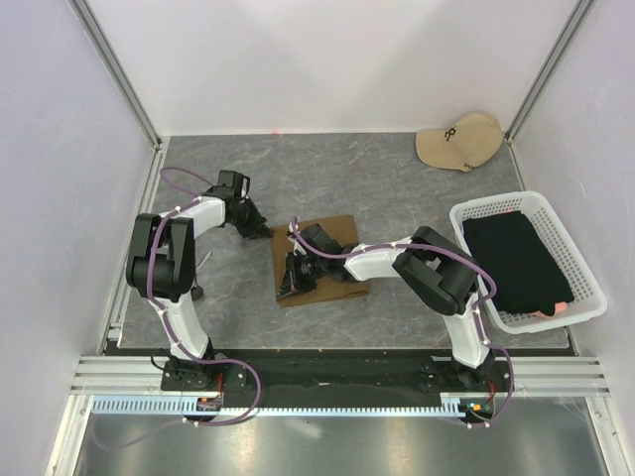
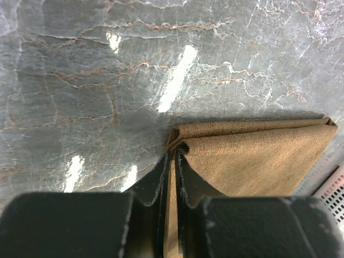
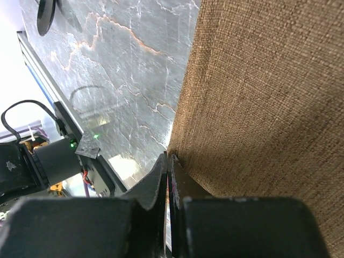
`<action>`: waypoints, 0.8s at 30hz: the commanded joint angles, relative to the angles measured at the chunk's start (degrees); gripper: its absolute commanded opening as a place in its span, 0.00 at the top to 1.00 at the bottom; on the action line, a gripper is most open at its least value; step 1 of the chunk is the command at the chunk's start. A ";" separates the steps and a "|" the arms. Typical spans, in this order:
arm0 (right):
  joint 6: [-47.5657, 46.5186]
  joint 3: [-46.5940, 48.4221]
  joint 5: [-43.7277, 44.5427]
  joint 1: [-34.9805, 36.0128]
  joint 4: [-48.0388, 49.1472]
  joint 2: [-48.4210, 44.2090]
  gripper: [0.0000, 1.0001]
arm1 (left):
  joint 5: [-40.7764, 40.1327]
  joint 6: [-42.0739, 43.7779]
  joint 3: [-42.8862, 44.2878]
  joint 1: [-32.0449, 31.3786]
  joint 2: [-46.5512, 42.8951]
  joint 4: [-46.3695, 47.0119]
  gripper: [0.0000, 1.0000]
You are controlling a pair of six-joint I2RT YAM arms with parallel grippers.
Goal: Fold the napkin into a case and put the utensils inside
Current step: Smooth out the square-folded napkin at the center of the board.
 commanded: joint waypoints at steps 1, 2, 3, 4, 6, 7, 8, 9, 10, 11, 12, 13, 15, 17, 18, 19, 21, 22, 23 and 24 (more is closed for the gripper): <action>-2.64 -0.38 0.90 0.25 -3.15 -4.51 0.95 | -1.78 3.54 1.99 -0.03 -3.11 -1.18 0.86; -4.56 -0.56 1.87 0.16 -4.48 -6.18 0.94 | -1.51 4.15 1.46 -0.21 -4.61 -1.35 0.82; -5.19 -1.34 3.01 -0.10 -5.80 -9.85 0.91 | -1.16 4.42 0.15 -0.38 -6.11 -1.53 0.81; -6.07 -1.96 4.76 -1.06 -8.07 -11.72 0.89 | -0.90 4.60 -0.73 -0.47 -9.60 -1.70 0.79; -7.13 -4.85 5.83 -2.64 -10.01 -16.90 0.81 | 0.86 4.77 -3.71 -1.08 -12.78 -1.71 0.75; -7.39 -6.00 6.27 -4.74 -11.51 -18.40 0.75 | 1.30 4.78 -4.86 -1.43 -14.19 -1.79 0.74; -7.57 -7.23 6.36 -6.07 -12.05 -21.29 0.66 | 2.08 4.78 -5.92 -2.74 -16.90 -1.88 0.74; -8.27 -9.76 6.18 -7.39 -12.40 -22.53 0.63 | 2.35 4.69 -8.19 -3.71 -18.06 -1.88 0.74; -8.62 -11.10 6.09 -10.10 -13.36 -23.76 0.61 | 2.53 4.43 -9.26 -4.94 -19.12 -1.88 0.74; -9.24 -12.33 6.01 -11.60 -13.63 -26.21 0.60 | 2.71 4.16 -10.31 -6.17 -21.22 -1.97 0.75; -9.68 -14.86 6.01 -13.10 -13.81 -27.28 0.60 | 2.53 3.73 -12.41 -8.97 -22.02 -1.97 0.76; -10.64 -16.11 5.66 -16.07 -14.33 -28.25 0.60 | 2.44 2.68 -13.30 -10.65 -22.90 -1.36 0.78; -11.44 -19.26 4.25 -18.81 -14.16 -30.27 0.63 | 2.01 2.05 -15.58 -14.70 -23.61 -1.00 0.81; -12.67 -20.77 3.02 -21.72 -14.07 -30.72 0.69 | 2.26 1.00 -17.26 -16.55 -23.53 -0.04 0.83; -13.02 -22.08 3.02 -22.25 -13.81 -30.55 0.73 | 2.09 0.82 -19.09 -16.73 -23.18 0.31 0.84; -13.54 -22.62 2.76 -22.95 -13.72 -30.37 0.76 | 1.83 0.30 -20.15 -16.90 -23.00 1.36 0.84; -13.81 -24.90 2.75 -23.48 -13.28 -30.19 0.83 | 2.18 -0.06 -23.31 -16.99 -21.95 2.77 0.85; -13.73 -25.78 2.84 -24.27 -12.50 -30.45 0.83 | 2.27 0.03 -23.94 -16.91 -21.25 3.12 0.86; -13.81 -27.53 3.10 -24.45 -11.97 -31.15 0.84 | 1.31 0.29 -24.38 -16.91 -20.63 2.78 0.87; -14.07 -28.33 4.50 -24.80 -11.62 -31.33 0.84 | 0.43 0.38 -25.51 -16.82 -20.10 2.60 0.87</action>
